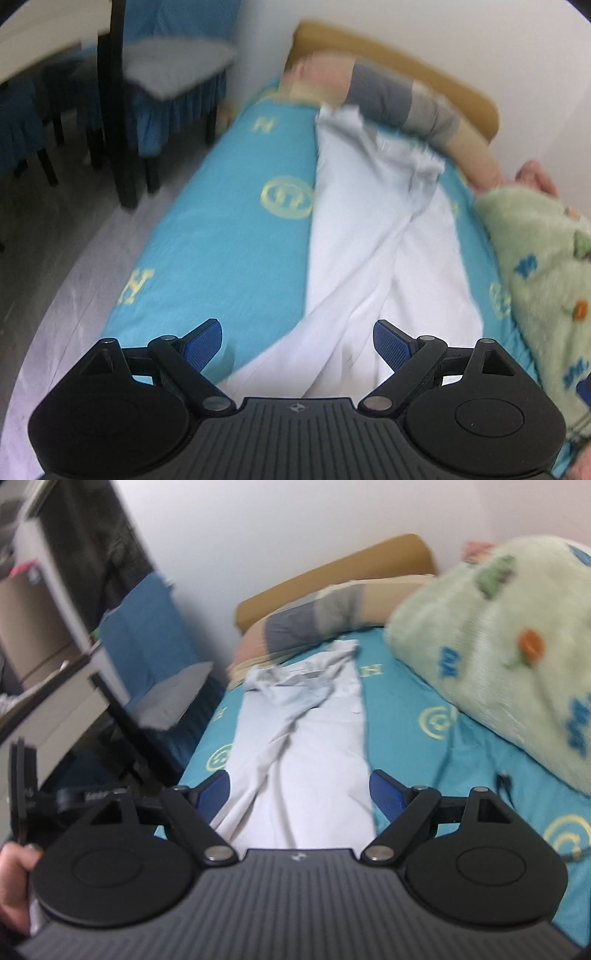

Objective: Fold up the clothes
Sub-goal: 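Pinch the strip's hem with the left gripper and straighten it along the bed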

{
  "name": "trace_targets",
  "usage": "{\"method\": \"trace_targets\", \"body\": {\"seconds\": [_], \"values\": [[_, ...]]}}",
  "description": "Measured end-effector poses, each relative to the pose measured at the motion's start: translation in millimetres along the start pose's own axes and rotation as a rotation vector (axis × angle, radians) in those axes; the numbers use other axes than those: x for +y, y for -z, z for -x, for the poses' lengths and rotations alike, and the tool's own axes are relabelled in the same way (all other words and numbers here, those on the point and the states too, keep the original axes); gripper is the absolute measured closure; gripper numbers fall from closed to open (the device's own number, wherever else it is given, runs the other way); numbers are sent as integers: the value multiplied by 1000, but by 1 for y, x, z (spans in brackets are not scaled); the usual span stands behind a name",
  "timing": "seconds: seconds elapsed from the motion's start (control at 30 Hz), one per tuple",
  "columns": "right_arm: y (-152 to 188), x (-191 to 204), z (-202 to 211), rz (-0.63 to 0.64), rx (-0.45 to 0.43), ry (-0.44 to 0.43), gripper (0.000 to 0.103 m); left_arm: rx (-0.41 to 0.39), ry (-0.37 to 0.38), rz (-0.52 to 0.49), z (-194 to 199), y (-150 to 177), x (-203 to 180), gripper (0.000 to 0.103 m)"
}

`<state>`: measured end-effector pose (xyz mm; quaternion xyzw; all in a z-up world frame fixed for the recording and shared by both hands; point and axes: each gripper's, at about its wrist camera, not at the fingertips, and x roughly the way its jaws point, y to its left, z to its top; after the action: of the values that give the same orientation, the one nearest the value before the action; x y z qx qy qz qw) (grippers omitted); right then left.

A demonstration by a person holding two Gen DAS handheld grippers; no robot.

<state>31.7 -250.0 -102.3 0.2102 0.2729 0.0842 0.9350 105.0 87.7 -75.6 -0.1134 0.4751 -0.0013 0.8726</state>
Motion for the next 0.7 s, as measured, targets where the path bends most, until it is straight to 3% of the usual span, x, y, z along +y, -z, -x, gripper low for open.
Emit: {"method": "trace_targets", "body": {"seconds": [0.13, 0.37, 0.47, 0.7], "values": [[-1, -9, -7, -38, -8, 10, 19, 95, -50, -38, -9, -1, 23, 16], [5, -31, -36, -100, 57, 6, 19, 262, -137, -106, -24, -2, 64, 17], [6, -42, -46, -157, 75, 5, 19, 329, -157, -159, -34, 4, 67, 30], [7, -58, -53, -254, 93, 11, 19, 387, -7, -288, -40, 21, 48, 30]]}}
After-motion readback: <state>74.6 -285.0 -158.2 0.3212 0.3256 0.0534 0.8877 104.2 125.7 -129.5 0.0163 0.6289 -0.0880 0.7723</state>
